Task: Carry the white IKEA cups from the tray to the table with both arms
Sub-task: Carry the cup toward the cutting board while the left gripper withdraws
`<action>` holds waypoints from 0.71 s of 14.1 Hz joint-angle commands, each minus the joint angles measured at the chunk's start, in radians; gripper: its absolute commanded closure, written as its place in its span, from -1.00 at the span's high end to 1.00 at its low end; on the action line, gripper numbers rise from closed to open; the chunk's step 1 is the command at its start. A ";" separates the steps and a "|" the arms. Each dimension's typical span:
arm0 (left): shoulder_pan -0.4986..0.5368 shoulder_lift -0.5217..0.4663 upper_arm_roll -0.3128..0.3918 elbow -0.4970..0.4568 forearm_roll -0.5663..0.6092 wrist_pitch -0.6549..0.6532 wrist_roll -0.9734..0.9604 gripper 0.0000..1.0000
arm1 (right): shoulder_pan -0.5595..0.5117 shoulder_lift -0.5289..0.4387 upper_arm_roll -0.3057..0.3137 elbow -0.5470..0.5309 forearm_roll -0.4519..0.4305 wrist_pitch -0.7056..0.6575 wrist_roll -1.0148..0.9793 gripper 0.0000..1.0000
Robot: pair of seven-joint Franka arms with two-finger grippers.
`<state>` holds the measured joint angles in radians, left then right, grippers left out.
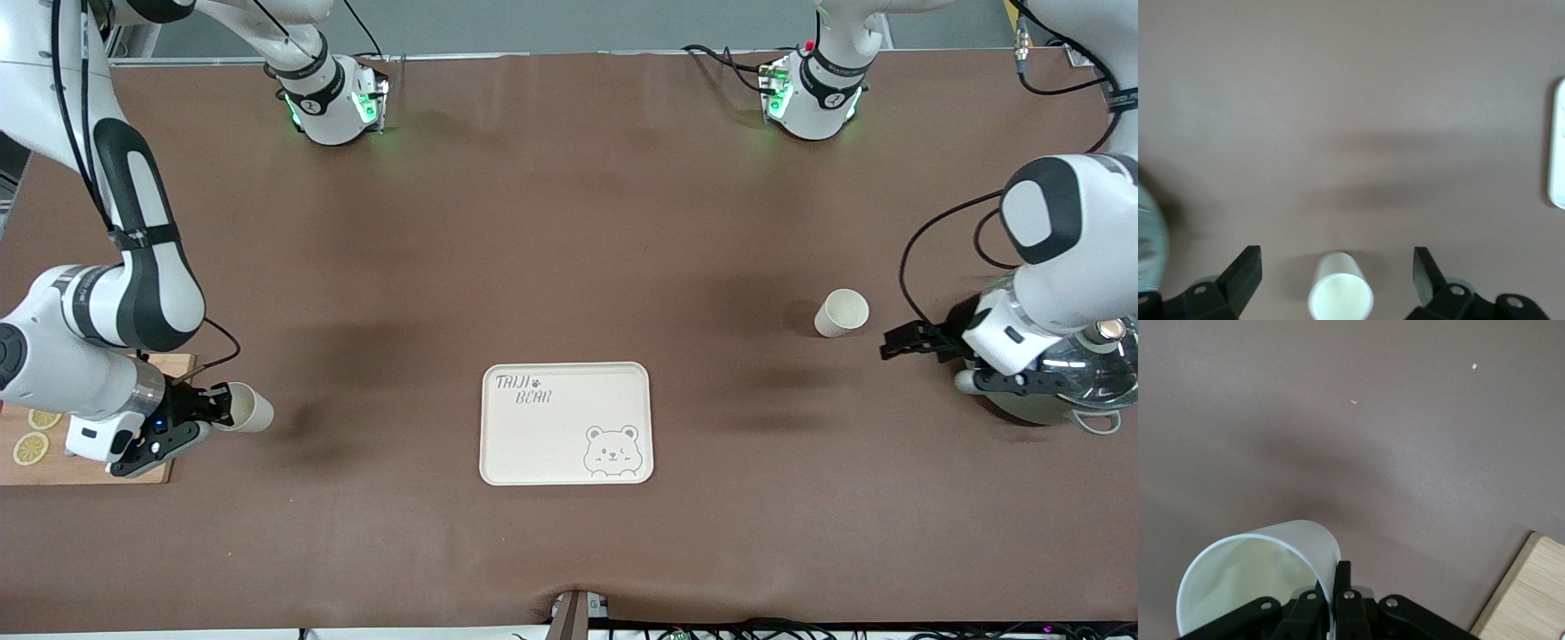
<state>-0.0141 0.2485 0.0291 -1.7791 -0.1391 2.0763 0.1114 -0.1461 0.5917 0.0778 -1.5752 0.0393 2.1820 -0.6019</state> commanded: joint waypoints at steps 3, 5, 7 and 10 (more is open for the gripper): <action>0.002 0.023 -0.005 0.326 0.079 -0.331 -0.016 1.00 | -0.035 0.045 0.016 -0.006 0.014 0.070 -0.095 -1.00; 0.000 0.018 -0.006 0.427 0.069 -0.467 -0.024 1.00 | -0.029 0.051 0.016 -0.006 0.014 0.081 -0.096 -1.00; 0.002 -0.007 -0.012 0.457 0.067 -0.539 -0.054 1.00 | -0.027 0.068 0.016 -0.008 0.014 0.102 -0.096 -1.00; 0.003 -0.133 -0.015 0.431 0.064 -0.558 -0.068 1.00 | -0.023 0.077 0.016 -0.008 0.014 0.117 -0.096 -1.00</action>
<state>-0.0114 0.1918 0.0175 -1.3263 -0.0896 1.5492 0.0598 -0.1600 0.6675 0.0817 -1.5825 0.0394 2.2888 -0.6769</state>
